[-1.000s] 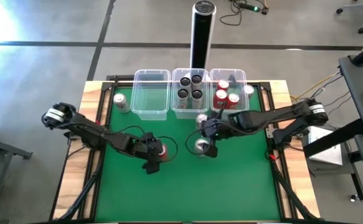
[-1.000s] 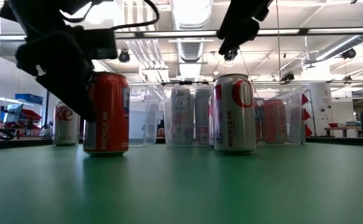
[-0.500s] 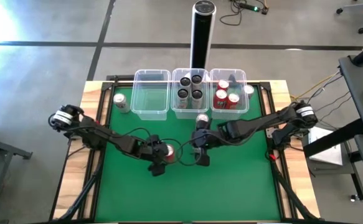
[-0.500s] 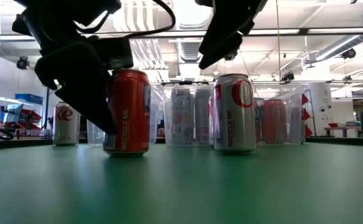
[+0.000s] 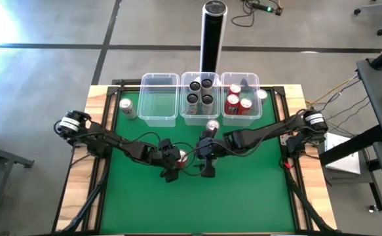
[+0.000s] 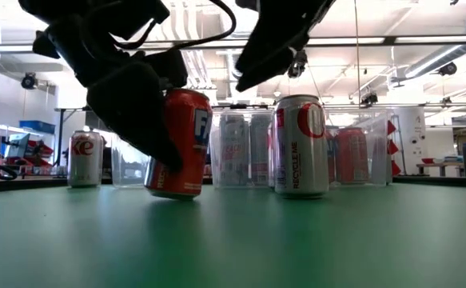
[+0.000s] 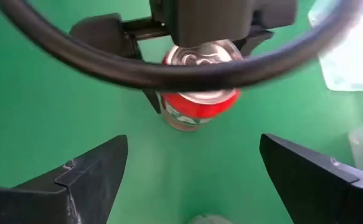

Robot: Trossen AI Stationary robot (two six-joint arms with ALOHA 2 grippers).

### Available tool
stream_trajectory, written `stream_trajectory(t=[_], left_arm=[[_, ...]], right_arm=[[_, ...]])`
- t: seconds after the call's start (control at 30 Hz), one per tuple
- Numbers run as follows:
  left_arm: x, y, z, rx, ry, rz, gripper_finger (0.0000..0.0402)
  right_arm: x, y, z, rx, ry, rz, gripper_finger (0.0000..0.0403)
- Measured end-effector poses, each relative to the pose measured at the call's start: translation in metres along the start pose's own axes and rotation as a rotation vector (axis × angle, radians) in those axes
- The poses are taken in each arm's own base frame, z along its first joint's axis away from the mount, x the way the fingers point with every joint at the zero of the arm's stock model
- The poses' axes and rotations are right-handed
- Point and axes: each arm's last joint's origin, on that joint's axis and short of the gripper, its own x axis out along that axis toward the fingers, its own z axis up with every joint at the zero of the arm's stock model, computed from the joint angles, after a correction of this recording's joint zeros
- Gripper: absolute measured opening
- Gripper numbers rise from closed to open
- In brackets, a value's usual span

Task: Sort soda cans
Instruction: Put the red soda can into the right transparent bin

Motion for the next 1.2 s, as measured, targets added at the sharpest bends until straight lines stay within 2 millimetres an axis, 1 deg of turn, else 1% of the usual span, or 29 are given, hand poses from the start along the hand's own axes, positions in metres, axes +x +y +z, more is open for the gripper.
stream_trajectory(t=[0.13,0.23,0.33,0.43,0.67,0.83,0.97,1.13,1.2], left_arm=[[0.0,0.0,-0.001,0.001,0.006,0.003,0.0367],[0.0,0.0,-0.001,0.001,0.007,0.003,0.0367],[0.0,0.001,-0.002,0.002,0.017,0.007,0.0367],[-0.001,0.001,-0.002,0.006,0.023,0.01,0.0367],[-0.001,0.002,-0.004,0.018,0.035,0.009,0.0367],[-0.005,0.003,-0.003,0.023,0.042,0.01,0.0367],[-0.009,0.004,-0.002,0.021,0.037,0.013,0.0367],[-0.01,0.004,-0.001,0.018,0.036,0.015,0.0367],[-0.011,0.004,-0.001,0.011,0.036,0.016,0.0367]], right_arm=[[0.02,-0.002,-0.002,0.003,0.024,-0.013,0.0359],[0.034,-0.006,0.001,0.015,-0.013,-0.042,0.0359],[0.045,-0.009,0.001,0.019,-0.01,-0.061,0.0359],[0.055,-0.01,0.001,0.028,-0.033,-0.03,0.0359],[0.078,-0.016,0.0,0.054,-0.094,-0.029,0.0359],[0.093,-0.016,0.0,0.065,-0.143,-0.015,0.0359],[0.096,-0.016,-0.001,0.094,-0.149,-0.008,0.0345],[0.095,-0.016,0.002,0.096,-0.177,-0.006,0.0305],[0.095,-0.016,0.002,0.096,-0.177,-0.005,0.0295]])
